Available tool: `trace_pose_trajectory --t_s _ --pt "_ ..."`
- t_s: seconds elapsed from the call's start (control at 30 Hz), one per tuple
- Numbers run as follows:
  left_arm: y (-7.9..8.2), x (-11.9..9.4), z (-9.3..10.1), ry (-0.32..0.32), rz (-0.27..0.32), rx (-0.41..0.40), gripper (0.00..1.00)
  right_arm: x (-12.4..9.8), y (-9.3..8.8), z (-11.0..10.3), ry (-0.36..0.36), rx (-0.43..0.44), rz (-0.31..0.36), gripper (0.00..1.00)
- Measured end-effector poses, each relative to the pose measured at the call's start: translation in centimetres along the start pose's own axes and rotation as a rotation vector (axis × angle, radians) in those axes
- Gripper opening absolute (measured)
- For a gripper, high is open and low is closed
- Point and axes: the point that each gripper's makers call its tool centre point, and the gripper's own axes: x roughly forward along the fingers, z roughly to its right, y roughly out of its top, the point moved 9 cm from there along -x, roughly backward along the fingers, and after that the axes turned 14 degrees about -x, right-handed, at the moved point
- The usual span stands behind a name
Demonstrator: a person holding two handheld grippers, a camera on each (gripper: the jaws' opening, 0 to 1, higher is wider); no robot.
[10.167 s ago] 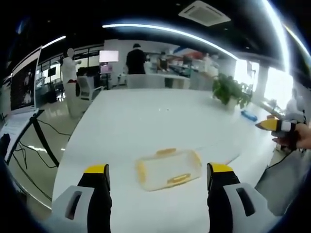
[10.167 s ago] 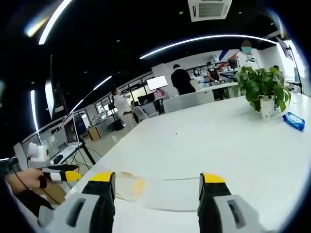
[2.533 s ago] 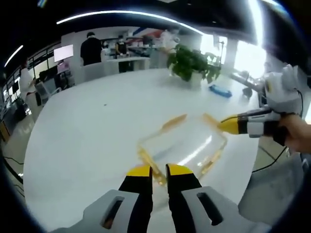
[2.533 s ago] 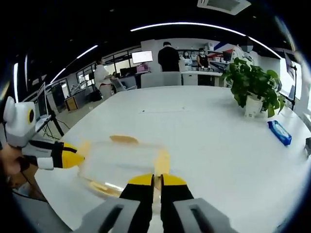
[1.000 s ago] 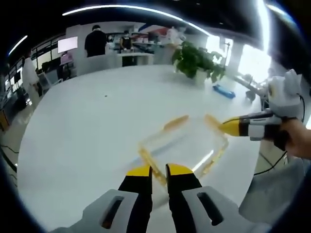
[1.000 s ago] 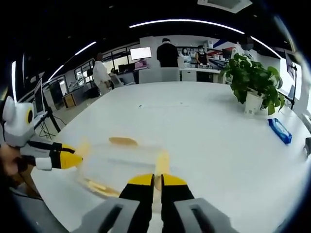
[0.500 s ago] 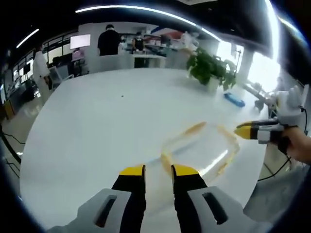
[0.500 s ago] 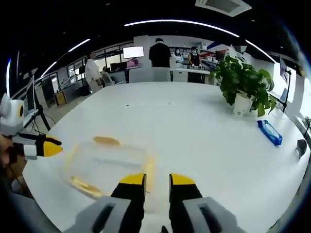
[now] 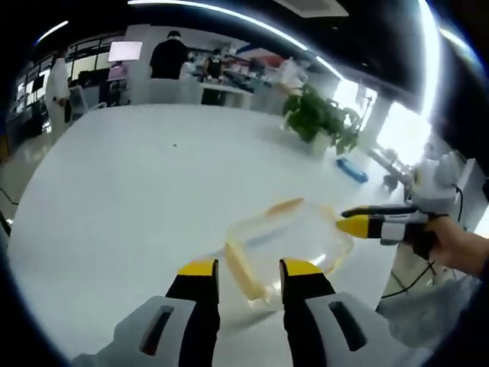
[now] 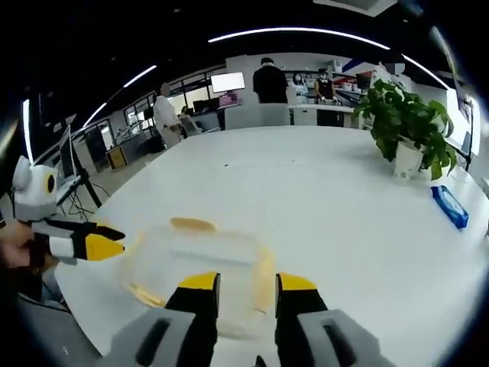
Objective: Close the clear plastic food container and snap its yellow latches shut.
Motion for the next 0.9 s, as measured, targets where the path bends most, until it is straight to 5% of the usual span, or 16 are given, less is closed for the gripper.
trace_pose_trajectory --t_s 0.1,0.33,0.63,0.7,0.9 --pt "-0.5 0.6 0.0 -0.027 -0.035 -0.054 0.29 0.4 -0.5 0.0 0.053 0.021 -0.051 0.29" --pt "-1.3 1.3 -0.2 -0.023 -0.086 -0.077 0.29 1.1 -0.4 0.4 0.109 0.080 -0.042 0.32" --pt "-1.7 1.9 0.2 -0.027 -0.052 -0.140 0.31 1.4 -0.5 0.4 0.123 0.118 -0.048 0.37" --pt "-1.9 2.0 0.7 -0.040 -0.072 -0.067 0.35 1.7 -0.7 0.2 0.144 0.188 -0.072 0.40" --pt "-1.4 2.1 0.5 -0.044 -0.110 -0.072 0.33 1.7 -0.4 0.3 0.161 0.154 -0.084 0.38"
